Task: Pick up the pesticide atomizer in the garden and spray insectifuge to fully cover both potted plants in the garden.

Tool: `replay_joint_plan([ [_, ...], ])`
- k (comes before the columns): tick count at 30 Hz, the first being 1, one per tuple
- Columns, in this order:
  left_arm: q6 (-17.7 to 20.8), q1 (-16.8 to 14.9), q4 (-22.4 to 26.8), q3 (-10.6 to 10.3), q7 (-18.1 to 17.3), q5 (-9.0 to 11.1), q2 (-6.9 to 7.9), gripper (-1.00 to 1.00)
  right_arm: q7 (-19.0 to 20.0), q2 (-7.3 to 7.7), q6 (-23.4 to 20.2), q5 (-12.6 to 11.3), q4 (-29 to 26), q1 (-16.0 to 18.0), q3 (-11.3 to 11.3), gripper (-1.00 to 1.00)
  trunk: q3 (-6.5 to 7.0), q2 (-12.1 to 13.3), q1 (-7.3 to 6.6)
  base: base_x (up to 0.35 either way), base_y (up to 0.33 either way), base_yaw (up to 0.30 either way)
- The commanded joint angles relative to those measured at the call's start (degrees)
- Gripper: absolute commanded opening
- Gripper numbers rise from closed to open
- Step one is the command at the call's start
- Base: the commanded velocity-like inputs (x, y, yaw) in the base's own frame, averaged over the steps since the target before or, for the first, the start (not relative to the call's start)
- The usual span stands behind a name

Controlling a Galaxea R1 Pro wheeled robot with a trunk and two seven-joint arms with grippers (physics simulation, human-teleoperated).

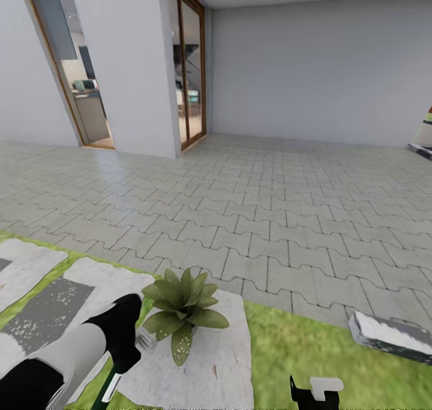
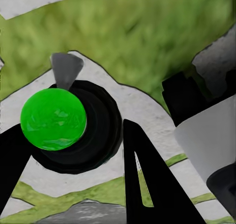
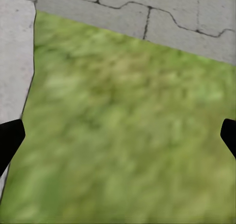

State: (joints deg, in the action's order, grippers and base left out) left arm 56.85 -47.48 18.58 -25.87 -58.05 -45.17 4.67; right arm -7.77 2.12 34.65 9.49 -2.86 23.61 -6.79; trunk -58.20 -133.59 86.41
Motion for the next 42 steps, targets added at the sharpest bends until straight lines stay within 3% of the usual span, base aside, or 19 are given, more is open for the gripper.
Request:
replay_joint_plan([
  [1, 0.3, -0.2, 0.2, -0.1, -0.6, -0.5, -0.08, -1.00, -0.2, -0.01, 0.2, 0.6, 0.1, 0.0, -0.4, 1.00, -0.15, 0.0, -0.01, 0.000, 0.000, 0.000],
  [7, 0.8, -1.3, 6.5, -0.2, -0.9, -0.7, -0.35, -1.00, -0.2, -0.01, 0.2, 0.6, 0.1, 0.0, -0.4, 1.00, -0.28, 0.0, -0.01, 0.000, 0.000, -0.017],
  [13, 0.8, -1.9, 6.8, -0.3, -0.9, -0.8, 0.27, -1.00, -0.2, -0.01, 0.2, 0.6, 0.1, 0.0, -0.4, 1.00, -0.28, 0.0, -0.01, 0.000, 0.000, -0.243],
  [16, 0.8, -2.2, 6.9, -0.4, -1.0, -0.8, -0.22, -1.00, -0.2, -0.01, 0.2, 0.6, 0.1, 0.0, -0.4, 1.00, -0.28, 0.0, -0.01, -0.015, 0.000, -0.060],
  [28, 0.9, -10.5, 6.0, -0.9, -1.1, -0.6, -2.34, -1.00, -0.2, -0.01, 0.2, 0.6, 0.1, 0.0, -0.4, 1.00, -0.28, 0.0, -0.01, -0.064, 0.000, -0.002],
  [32, 0.8, -10.8, 5.0, -3.6, -2.3, -0.6, -2.93, -1.00, -0.1, 0.07, 0.2, 0.7, 0.1, 0.0, -0.4, 1.00, -0.28, 0.0, -0.01, 0.000, 0.000, 0.000],
  [33, 0.7, -10.8, 4.8, -5.1, -5.7, -0.6, -2.95, -1.00, -0.1, 0.08, 0.2, 0.7, 0.1, 0.0, -0.4, 1.00, -0.28, 0.0, -0.01, 0.000, 0.000, 0.000],
  [35, 0.7, -10.8, 4.8, -7.8, -8.4, -0.7, -2.91, -1.00, -0.2, 0.08, 0.2, 0.7, 0.1, 0.0, -0.4, 1.00, -0.28, 0.0, -0.01, 0.000, 0.000, 0.000],
  [38, 0.8, -10.8, 4.7, -11.3, -9.7, -0.6, -2.84, -1.00, -0.2, 0.08, 0.2, 0.7, 0.1, 0.0, -0.4, 1.00, -0.28, 0.0, -0.01, 0.000, 0.000, 0.000],
  [42, 0.9, -10.7, 4.6, -12.3, -10.2, -0.6, -2.91, -1.00, -0.2, 0.08, 0.2, 0.7, 0.1, 0.0, -0.4, 1.00, -0.28, 0.0, -0.01, 0.050, 0.042, 0.000],
])
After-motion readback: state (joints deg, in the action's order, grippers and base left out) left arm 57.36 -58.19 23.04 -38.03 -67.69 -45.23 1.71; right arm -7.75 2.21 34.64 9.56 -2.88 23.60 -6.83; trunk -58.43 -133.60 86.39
